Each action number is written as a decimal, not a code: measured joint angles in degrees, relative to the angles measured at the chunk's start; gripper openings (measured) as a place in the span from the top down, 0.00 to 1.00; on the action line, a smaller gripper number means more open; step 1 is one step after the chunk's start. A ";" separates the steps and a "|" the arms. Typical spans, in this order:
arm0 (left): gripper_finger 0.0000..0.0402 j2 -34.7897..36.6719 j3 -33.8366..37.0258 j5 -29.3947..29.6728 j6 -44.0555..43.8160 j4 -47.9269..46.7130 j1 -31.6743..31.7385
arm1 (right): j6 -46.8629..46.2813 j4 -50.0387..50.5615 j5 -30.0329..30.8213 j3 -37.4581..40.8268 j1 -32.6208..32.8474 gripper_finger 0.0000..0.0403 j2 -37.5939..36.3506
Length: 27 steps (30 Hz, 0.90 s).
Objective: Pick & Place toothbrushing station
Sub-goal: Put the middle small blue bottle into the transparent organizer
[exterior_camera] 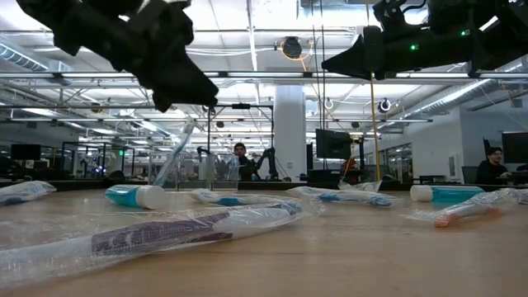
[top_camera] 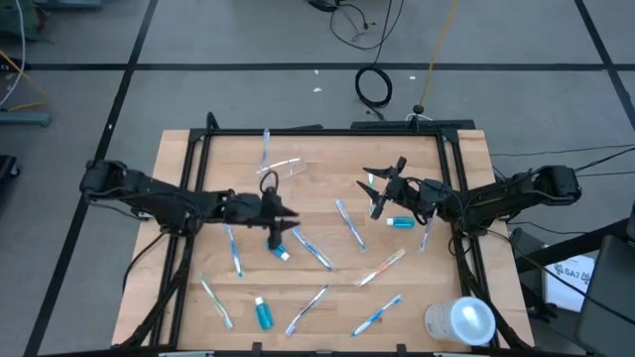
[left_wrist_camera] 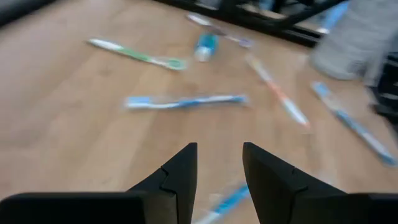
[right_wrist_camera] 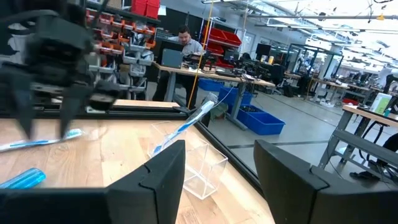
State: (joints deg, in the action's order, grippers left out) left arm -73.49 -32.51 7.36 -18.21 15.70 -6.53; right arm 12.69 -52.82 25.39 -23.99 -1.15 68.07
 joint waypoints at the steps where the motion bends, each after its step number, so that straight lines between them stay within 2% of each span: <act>1: 0.67 0.00 -0.09 0.04 -0.40 0.35 -0.99 | 0.00 0.00 0.00 0.00 0.00 0.55 0.00; 8: 0.67 0.00 -5.83 0.13 3.34 -1.25 -6.08 | 0.07 -0.26 0.02 0.02 0.00 0.55 -0.02; 14: 0.67 -0.18 -11.82 0.46 -0.05 -15.78 -9.03 | 0.44 -0.58 0.02 0.02 0.00 0.55 -0.02; 19: 0.67 -3.25 -15.28 1.24 -3.07 -22.90 -11.97 | 0.31 -2.32 0.02 0.02 0.00 0.55 -0.02; 27: 0.55 -11.30 -22.31 0.96 -3.48 -36.21 -14.24 | 0.04 -2.42 0.02 0.04 0.00 0.55 -0.02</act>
State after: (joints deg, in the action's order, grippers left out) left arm -84.79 -54.82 8.32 -21.69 -20.52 -20.77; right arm 12.73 -55.24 25.41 -23.94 -1.15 68.05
